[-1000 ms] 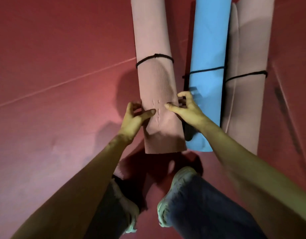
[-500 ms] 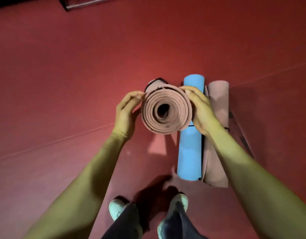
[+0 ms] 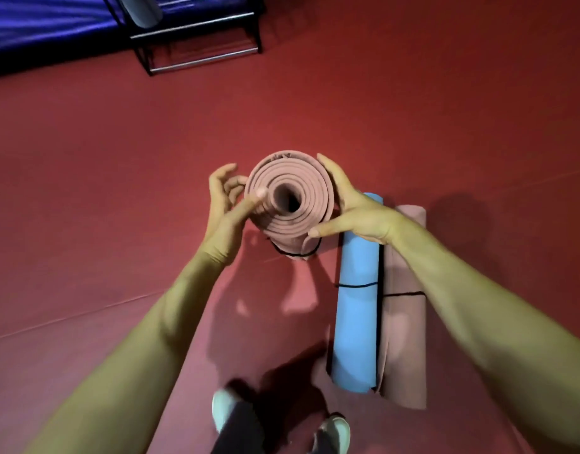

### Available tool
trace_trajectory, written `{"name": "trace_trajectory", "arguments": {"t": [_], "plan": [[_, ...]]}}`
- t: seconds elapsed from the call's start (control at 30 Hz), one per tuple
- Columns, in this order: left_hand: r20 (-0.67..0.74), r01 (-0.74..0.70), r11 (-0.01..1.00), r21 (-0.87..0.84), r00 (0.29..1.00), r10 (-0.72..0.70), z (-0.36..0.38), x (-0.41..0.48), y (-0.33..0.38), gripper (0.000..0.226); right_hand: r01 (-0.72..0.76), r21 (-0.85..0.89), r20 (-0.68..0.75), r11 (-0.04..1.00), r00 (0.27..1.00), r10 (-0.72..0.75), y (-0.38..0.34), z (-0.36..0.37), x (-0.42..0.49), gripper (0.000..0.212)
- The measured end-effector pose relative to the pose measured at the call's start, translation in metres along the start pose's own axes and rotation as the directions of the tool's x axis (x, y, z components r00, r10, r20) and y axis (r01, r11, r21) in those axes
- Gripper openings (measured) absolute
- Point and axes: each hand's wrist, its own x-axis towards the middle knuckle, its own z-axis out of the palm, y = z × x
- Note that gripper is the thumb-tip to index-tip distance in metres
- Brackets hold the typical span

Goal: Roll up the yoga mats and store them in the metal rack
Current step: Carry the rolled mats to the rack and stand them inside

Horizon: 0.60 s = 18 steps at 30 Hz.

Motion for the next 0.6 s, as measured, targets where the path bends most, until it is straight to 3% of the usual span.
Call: {"name": "trace_trajectory", "arguments": {"t": [0.1, 0.2, 0.3, 0.43, 0.5, 0.6], "plan": [[0.081, 0.105, 0.991, -0.086, 0.992, -0.098, -0.006, 0.028, 0.018, 0.073, 0.046, -0.232, -0.059, 0.972, 0.996, -0.061, -0.005, -0.018, 0.021, 0.127], [0.284, 0.070, 0.980, 0.187, 0.951, -0.122, -0.020, 0.057, 0.022, 0.087, 0.015, -0.438, -0.178, 0.899, 0.979, -0.103, -0.018, -0.039, 0.045, 0.121], [0.388, -0.081, 0.869, 0.488, 0.912, -0.133, -0.028, 0.089, 0.029, 0.117, -0.121, -0.526, -0.207, 0.842, 0.978, 0.012, -0.038, -0.057, 0.060, 0.117], [0.358, -0.219, 0.728, 0.650, 0.933, -0.039, -0.021, 0.114, 0.039, 0.130, -0.215, -0.487, -0.295, 0.847, 0.953, 0.072, -0.057, -0.067, 0.080, 0.123], [0.285, -0.175, 0.756, 0.631, 0.958, -0.017, -0.019, 0.130, 0.039, 0.127, -0.220, -0.380, -0.359, 0.899, 0.930, 0.077, -0.062, -0.066, 0.092, 0.123], [0.191, -0.070, 0.836, 0.545, 0.981, -0.043, -0.019, 0.150, 0.040, 0.114, -0.194, -0.229, -0.295, 0.954, 0.948, 0.121, -0.068, -0.065, 0.106, 0.103]]}}
